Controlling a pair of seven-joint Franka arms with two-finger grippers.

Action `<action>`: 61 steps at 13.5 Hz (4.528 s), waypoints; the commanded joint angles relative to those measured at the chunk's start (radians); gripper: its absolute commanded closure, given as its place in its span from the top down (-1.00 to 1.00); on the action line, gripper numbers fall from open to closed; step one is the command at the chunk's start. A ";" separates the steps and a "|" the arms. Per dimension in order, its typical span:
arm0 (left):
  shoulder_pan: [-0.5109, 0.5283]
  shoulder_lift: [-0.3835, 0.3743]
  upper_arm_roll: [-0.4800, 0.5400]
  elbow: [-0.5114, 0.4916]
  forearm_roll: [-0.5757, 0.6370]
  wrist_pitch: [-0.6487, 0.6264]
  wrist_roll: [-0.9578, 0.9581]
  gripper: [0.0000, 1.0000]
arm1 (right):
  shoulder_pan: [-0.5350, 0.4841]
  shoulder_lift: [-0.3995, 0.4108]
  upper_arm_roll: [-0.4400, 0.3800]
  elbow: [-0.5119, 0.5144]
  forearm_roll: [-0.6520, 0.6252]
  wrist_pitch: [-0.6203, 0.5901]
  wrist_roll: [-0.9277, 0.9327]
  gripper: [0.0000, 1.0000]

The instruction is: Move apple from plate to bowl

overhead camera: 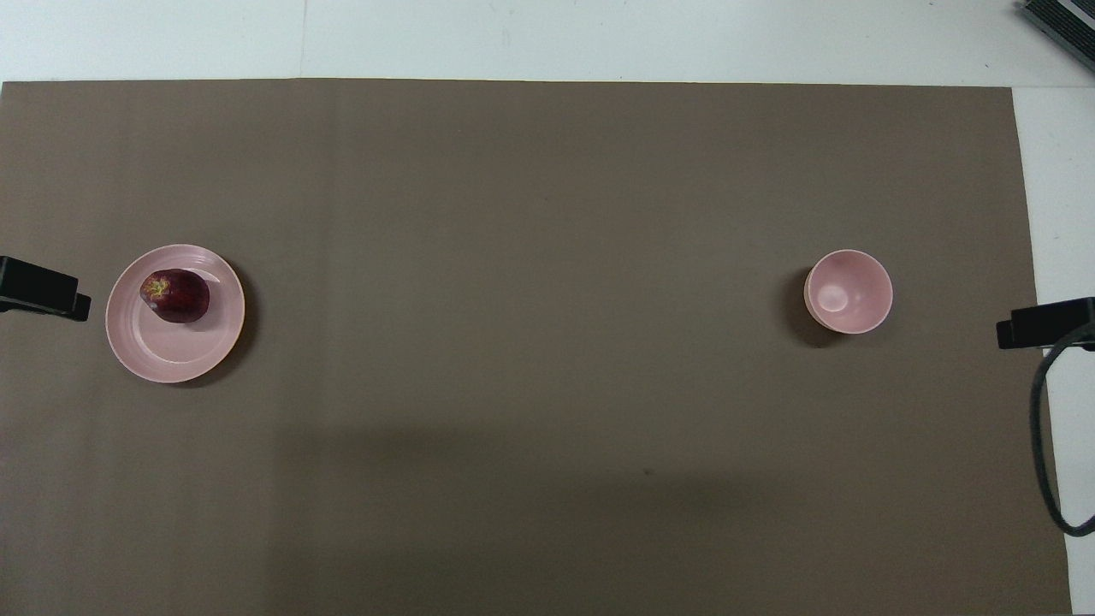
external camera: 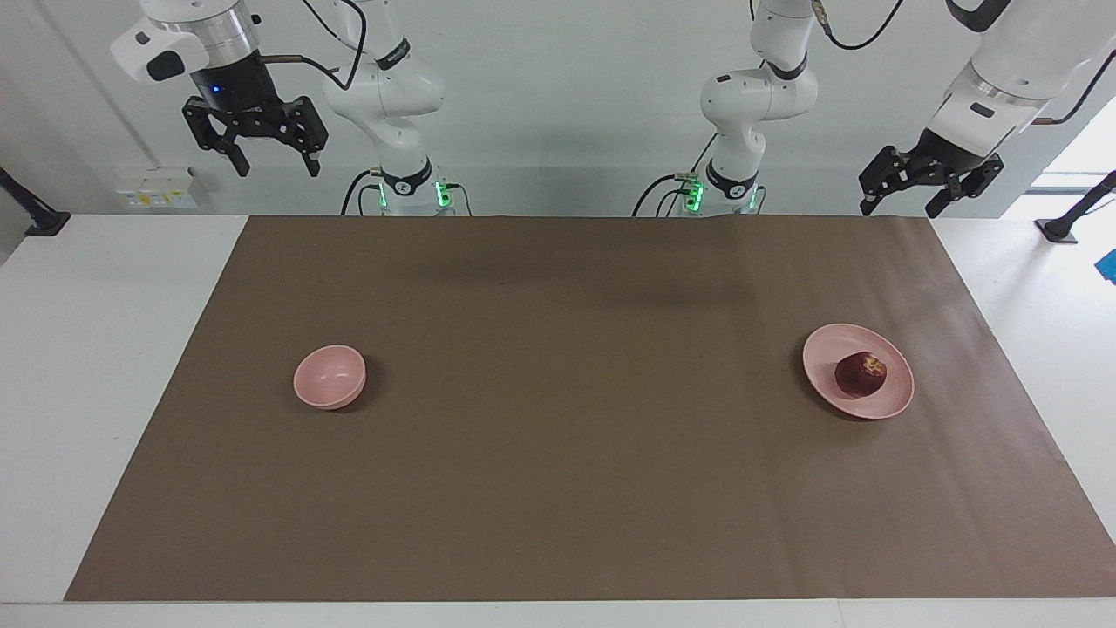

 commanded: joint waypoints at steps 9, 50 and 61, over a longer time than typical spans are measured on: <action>0.053 0.097 0.004 0.006 0.016 0.082 0.114 1.00 | -0.010 -0.015 0.002 -0.017 0.013 0.002 0.010 1.00; 0.078 0.297 0.004 -0.169 0.056 0.474 0.110 -1.00 | -0.008 -0.015 0.005 -0.016 0.014 0.000 0.001 1.00; -0.051 0.264 -0.032 0.023 -0.074 0.199 -0.591 -1.00 | 0.022 0.013 0.009 -0.224 0.347 0.199 0.047 1.00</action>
